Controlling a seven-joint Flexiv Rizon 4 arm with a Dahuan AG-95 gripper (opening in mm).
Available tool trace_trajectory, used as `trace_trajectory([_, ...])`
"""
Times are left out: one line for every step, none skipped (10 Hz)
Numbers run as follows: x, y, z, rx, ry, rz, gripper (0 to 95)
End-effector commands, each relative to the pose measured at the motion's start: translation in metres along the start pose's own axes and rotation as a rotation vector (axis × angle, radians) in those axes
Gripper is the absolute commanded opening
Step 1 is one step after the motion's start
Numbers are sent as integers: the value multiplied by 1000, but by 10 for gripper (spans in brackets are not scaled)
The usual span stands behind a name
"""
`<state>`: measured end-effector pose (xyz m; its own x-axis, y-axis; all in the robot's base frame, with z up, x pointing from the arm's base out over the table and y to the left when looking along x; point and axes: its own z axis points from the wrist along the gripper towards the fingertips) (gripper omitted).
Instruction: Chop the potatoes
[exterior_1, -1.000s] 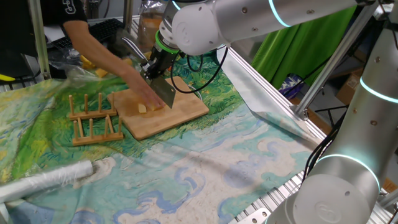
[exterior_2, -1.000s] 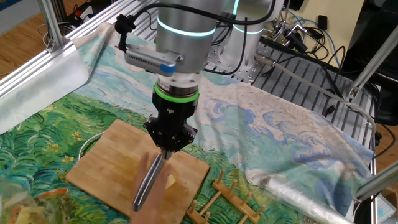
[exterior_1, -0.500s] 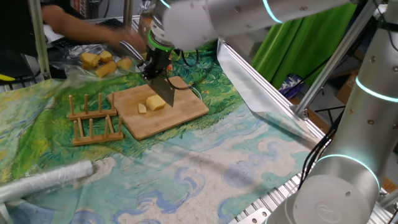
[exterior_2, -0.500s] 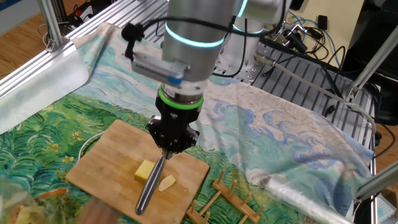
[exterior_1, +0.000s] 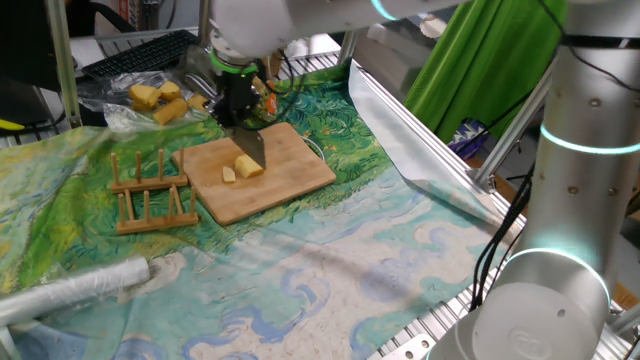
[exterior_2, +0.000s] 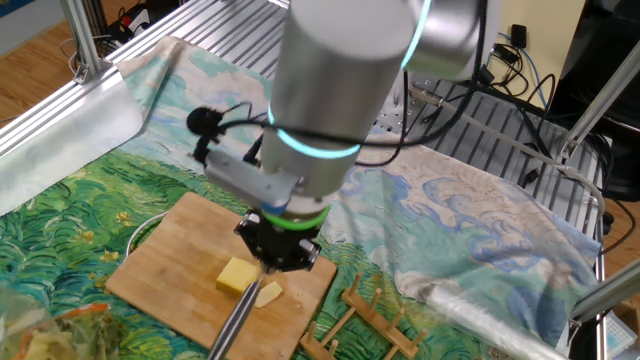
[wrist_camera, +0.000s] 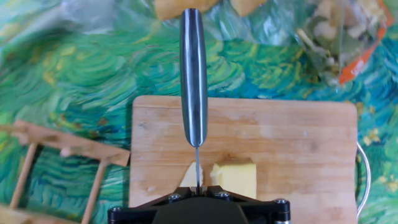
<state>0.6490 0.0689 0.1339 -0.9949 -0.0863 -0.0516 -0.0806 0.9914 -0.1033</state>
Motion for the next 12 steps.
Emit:
trace_trajectory([-2,-4,6,-45,-2,-1,0])
trace_trajectory([-2,-10,9,-55,-5,-9,0])
trace_trajectory([-3,-12,11,-56,-9,-18,0])
trace_trajectory([-3,-16,14,-51,-23,-33,0])
trace_trajectory([-3,-22,18,-47,-39,-39,0])
trace_trajectory([-2,-30,23,-46,-47,-59,0])
trace_trajectory([-1,-37,28,-49,-48,-76,0])
trace_trajectory([0,-45,33,-52,-52,-90,0])
trace_trajectory([0,-47,35,-54,-54,-90,0])
trace_trajectory([0,-48,37,-59,-54,-88,0])
trace_trajectory([-1,-47,40,-58,-57,-88,0])
trace_trajectory([-2,-48,42,-59,-57,-87,0])
